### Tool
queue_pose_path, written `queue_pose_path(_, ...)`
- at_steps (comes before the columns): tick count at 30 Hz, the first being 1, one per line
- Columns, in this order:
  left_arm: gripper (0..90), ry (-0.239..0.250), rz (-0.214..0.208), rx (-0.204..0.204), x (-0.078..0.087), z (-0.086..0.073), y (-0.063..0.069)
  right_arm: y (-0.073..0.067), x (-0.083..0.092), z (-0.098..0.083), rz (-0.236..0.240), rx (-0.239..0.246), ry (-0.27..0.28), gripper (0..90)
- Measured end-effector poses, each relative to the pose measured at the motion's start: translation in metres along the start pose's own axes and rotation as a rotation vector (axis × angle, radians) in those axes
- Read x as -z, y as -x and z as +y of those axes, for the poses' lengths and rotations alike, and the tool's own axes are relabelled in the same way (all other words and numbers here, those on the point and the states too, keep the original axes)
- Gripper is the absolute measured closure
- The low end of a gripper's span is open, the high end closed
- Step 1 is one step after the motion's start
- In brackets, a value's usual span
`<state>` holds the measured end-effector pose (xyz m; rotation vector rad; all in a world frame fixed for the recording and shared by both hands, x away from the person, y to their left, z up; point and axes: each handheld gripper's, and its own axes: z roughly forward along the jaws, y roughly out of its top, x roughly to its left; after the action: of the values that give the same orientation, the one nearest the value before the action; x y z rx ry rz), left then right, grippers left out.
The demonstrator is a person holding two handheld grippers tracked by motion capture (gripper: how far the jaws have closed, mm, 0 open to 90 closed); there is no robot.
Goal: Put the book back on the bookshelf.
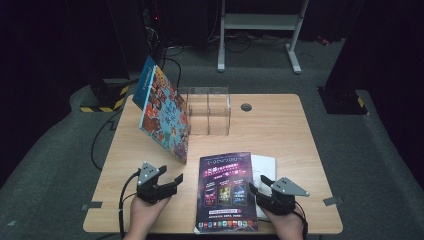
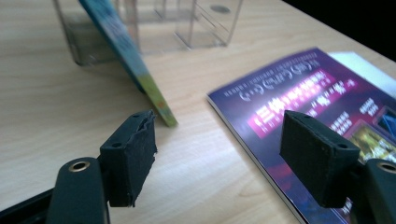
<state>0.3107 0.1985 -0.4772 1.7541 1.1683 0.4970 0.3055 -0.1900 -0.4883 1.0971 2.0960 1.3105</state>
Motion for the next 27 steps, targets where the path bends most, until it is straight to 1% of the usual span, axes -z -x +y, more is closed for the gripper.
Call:
queue_pose_path(1,26.9,-0.003,-0.007,0.001,-0.002,-0.002,0.001,0.0,0.0,0.0,0.005,-0.001,-0.002,46.4)
queue_pose_path(2,26.9,-0.004,-0.015,0.008,-0.004,-0.003,0.002,0.0,-0.001,0.0,0.004,-0.001,-0.004,46.5)
queue_pose_path(4,26.9,-0.008,-0.029,0.007,-0.008,-0.006,0.005,0.0,-0.001,0.0,0.0,0.003,-0.001,46.5)
queue_pose_path(7,27.2,-0.011,-0.03,-0.009,-0.014,-0.01,0.012,-0.001,-0.002,0.0,0.002,0.002,-0.002,46.9)
queue_pose_path(9,27.4,-0.021,-0.038,-0.023,-0.018,-0.012,0.018,-0.001,-0.002,0.0,0.0,0.005,-0.006,47.2)
queue_pose_path(10,27.6,-0.021,-0.038,-0.023,-0.018,-0.012,0.018,-0.001,-0.002,0.0,-0.002,0.004,-0.005,47.3)
queue_pose_path(11,27.8,-0.04,-0.051,-0.037,-0.023,-0.014,0.024,-0.001,-0.003,0.0,-0.003,0.003,-0.005,47.3)
queue_pose_path(12,27.9,-0.04,-0.051,-0.037,-0.023,-0.014,0.024,-0.001,-0.003,0.0,-0.003,0.003,-0.005,47.3)
queue_pose_path(13,28.7,-0.051,-0.062,-0.036,-0.026,-0.016,0.028,-0.001,-0.003,0.0,-0.006,0.004,-0.01,47.3)
queue_pose_path(14,28.9,-0.089,-0.068,-0.048,-0.034,-0.018,0.034,-0.001,-0.003,0.0,-0.007,0.005,-0.011,47.3)
queue_pose_path(15,28.8,-0.089,-0.068,-0.048,-0.034,-0.018,0.034,-0.001,-0.003,0.0,-0.007,0.005,-0.011,47.3)
queue_pose_path(17,29.0,-0.119,-0.071,-0.089,-0.043,-0.022,0.045,-0.002,-0.003,0.0,-0.012,0.008,-0.014,47.3)
queue_pose_path(18,28.9,-0.122,-0.074,-0.091,-0.045,-0.023,0.047,-0.002,-0.003,0.0,-0.013,0.012,-0.015,47.5)
queue_pose_path(19,29.0,-0.122,-0.074,-0.091,-0.045,-0.023,0.047,-0.002,-0.003,0.0,-0.013,0.012,-0.015,47.5)
queue_pose_path(20,29.0,-0.136,-0.078,-0.108,-0.05,-0.024,0.054,-0.002,-0.003,0.0,-0.013,0.018,-0.016,47.6)
queue_pose_path(21,28.8,-0.136,-0.078,-0.108,-0.05,-0.024,0.054,-0.002,-0.003,0.0,-0.013,0.018,-0.016,47.6)
queue_pose_path(24,28.8,-0.159,-0.08,-0.127,-0.055,-0.027,0.06,-0.002,-0.003,0.0,-0.014,0.014,-0.016,47.8)
queue_pose_path(27,29.1,-0.16,-0.081,-0.123,-0.057,-0.028,0.063,-0.002,-0.003,0.0,-0.013,0.016,-0.017,47.9)
